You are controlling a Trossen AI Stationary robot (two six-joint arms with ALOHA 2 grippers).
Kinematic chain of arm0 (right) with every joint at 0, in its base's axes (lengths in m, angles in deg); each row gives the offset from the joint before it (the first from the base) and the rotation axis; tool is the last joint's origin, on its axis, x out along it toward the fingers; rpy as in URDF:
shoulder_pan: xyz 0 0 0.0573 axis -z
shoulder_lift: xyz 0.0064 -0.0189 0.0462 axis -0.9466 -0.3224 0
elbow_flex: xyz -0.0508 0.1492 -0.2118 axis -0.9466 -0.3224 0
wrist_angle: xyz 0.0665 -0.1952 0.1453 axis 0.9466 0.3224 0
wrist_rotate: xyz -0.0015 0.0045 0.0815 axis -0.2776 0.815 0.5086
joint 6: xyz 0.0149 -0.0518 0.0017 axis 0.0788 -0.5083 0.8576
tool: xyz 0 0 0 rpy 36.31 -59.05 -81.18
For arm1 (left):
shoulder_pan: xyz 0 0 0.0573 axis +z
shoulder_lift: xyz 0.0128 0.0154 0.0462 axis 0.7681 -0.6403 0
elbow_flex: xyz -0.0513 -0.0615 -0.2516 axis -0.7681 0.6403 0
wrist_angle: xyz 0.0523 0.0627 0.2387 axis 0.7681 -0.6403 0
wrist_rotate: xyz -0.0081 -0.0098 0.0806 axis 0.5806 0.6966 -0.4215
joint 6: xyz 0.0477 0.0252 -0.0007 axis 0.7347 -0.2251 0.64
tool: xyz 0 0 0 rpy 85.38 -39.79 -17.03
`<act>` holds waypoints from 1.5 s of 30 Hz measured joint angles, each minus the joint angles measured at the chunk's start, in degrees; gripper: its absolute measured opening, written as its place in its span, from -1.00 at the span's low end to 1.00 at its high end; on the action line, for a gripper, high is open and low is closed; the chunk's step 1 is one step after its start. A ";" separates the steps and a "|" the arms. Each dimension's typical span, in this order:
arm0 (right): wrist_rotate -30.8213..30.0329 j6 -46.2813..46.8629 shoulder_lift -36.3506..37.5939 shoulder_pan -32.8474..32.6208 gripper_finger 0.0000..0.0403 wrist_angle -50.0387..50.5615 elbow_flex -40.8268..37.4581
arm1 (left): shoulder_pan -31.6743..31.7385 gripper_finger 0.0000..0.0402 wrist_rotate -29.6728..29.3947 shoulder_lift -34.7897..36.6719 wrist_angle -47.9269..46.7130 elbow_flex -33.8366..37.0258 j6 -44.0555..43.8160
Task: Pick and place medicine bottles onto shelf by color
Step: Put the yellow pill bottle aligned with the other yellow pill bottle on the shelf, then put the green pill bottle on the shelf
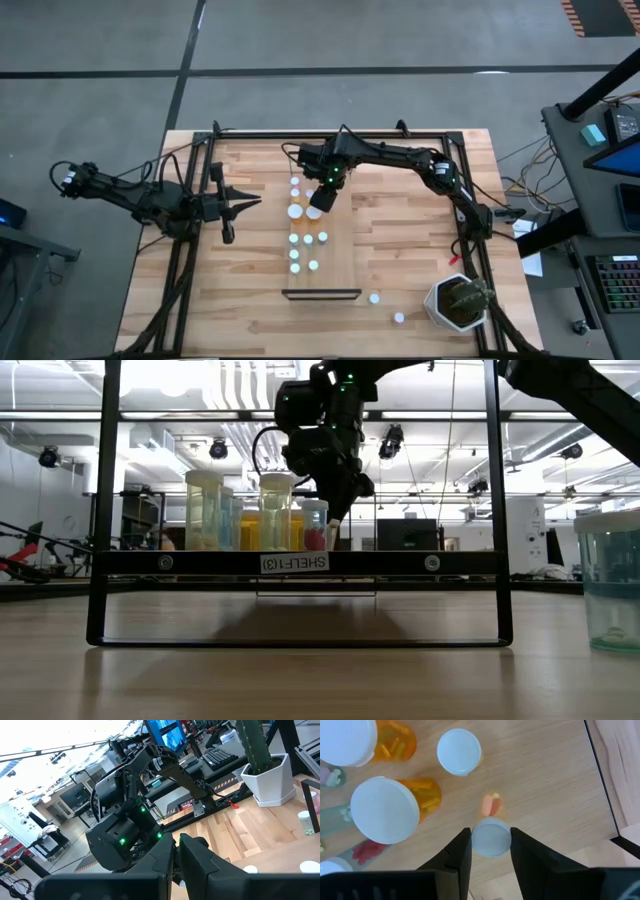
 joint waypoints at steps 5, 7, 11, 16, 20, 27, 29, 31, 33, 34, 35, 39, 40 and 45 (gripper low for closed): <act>0.00 0.23 0.04 0.00 -0.40 -0.03 0.00 | 0.00 -0.92 0.00 0.00 0.02 0.00 0.01; 0.00 0.44 0.04 0.00 -0.35 -0.09 0.00 | -0.01 -0.92 0.00 0.00 0.00 0.00 0.00; 0.00 0.76 0.06 0.00 -0.27 -0.11 0.00 | -0.02 -0.92 0.00 0.00 0.00 0.00 0.00; 0.00 0.79 0.06 0.00 -0.24 -0.09 0.00 | 0.00 -0.92 0.00 -0.01 0.01 0.00 0.00; 0.00 0.79 0.16 0.01 -0.25 0.04 0.00 | 0.00 -0.92 0.01 -0.05 0.00 0.00 -0.01; -0.34 0.76 3.63 -0.52 -0.25 1.13 -0.07 | -0.02 -0.92 0.02 -1.46 0.27 0.00 -0.01; -0.36 0.71 5.19 -1.42 -0.25 1.15 -0.07 | -0.02 -0.92 0.02 -2.48 1.47 0.00 -0.04; -0.33 0.14 6.86 -2.80 -0.25 1.01 -0.07 | -0.08 -0.92 0.26 -3.81 3.57 0.00 -0.43; -0.96 -0.39 8.74 -4.46 -0.25 0.94 -0.07 | -0.11 -0.92 1.67 -5.36 5.27 0.00 -2.01; -2.41 -0.53 9.80 -5.47 -0.25 0.92 -0.07 | -0.13 -0.92 2.71 -6.20 5.90 0.00 -3.39; -4.19 -0.55 10.73 -6.49 -0.25 0.92 -0.09 | -0.13 -0.92 3.66 -7.04 6.85 -0.01 -4.67; -7.98 -0.59 15.61 -11.97 -0.26 0.89 -1.50 | -0.96 -0.92 5.27 -10.03 8.13 -0.47 -10.04; -8.00 -0.62 16.91 -13.52 -0.26 0.76 -2.18 | -1.37 -0.92 5.29 -10.42 8.66 -0.53 -10.94; -10.44 1.30 25.03 -22.60 -0.26 -2.85 -10.29 | -3.38 -0.92 5.35 -11.30 9.55 -1.33 -15.09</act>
